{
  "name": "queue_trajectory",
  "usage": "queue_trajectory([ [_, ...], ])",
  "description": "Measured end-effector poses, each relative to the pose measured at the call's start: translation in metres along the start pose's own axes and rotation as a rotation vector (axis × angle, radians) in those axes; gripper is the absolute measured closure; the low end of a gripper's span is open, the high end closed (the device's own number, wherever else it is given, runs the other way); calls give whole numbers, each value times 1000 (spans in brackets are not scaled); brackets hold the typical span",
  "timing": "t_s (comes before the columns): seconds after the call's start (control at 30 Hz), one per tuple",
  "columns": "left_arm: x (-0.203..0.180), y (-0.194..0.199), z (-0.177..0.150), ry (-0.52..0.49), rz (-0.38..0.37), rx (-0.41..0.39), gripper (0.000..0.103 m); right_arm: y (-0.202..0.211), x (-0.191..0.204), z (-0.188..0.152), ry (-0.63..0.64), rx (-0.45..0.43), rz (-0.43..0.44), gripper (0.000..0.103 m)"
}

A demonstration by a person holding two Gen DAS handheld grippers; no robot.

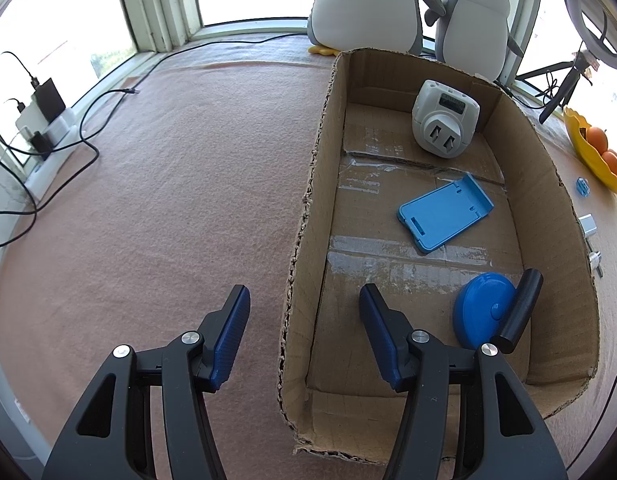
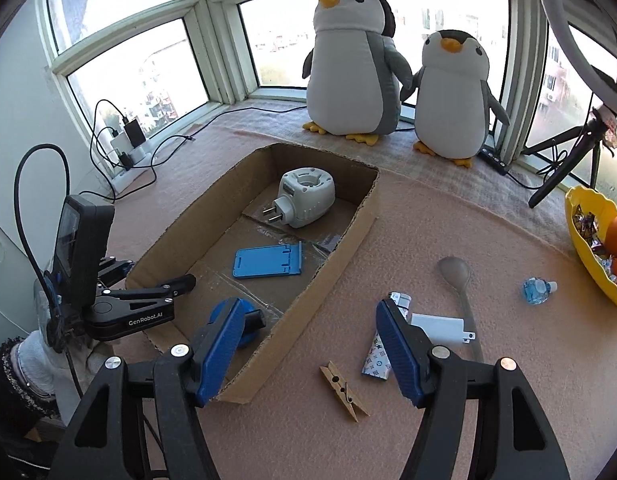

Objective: Organize rigid objects
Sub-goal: 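Move the right tool toward the grey spoon, then grasp the grey spoon by its handle with the right gripper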

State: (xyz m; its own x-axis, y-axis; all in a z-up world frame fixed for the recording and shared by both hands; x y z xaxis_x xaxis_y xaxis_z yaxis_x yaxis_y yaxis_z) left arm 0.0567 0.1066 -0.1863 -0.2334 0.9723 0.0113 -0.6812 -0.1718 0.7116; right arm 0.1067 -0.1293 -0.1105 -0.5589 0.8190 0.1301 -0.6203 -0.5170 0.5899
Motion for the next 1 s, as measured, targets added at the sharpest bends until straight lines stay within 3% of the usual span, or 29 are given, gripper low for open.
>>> queue_trajectory([
  [0.23, 0, 0, 0, 1, 0, 0, 45, -5, -69, 8, -109, 7, -112, 39],
  [0.43, 0, 0, 0, 3, 0, 1, 45, -28, -109, 6, -193, 79, -137, 39],
  [0.7, 0, 0, 0, 3, 0, 1, 45, -68, -123, 0, -163, 186, -166, 41],
  [1.0, 0, 0, 0, 3, 0, 0, 45, -106, -127, -8, -98, 306, -160, 59],
])
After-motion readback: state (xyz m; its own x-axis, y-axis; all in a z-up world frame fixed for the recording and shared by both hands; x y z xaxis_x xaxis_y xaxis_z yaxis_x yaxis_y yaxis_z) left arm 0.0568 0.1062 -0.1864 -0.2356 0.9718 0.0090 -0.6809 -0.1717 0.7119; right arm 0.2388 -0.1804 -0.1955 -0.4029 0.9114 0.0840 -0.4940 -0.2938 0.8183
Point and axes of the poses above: each gripper's, at about its wrist camera, not at the fingertips, and y roughly against the way its jaws point, x to its left, z to its top, the point moved 1 cm from there along -y, roughly the way its jaws point, and after that the axes turned 15 degrees about -x, right-handed, at the moved point
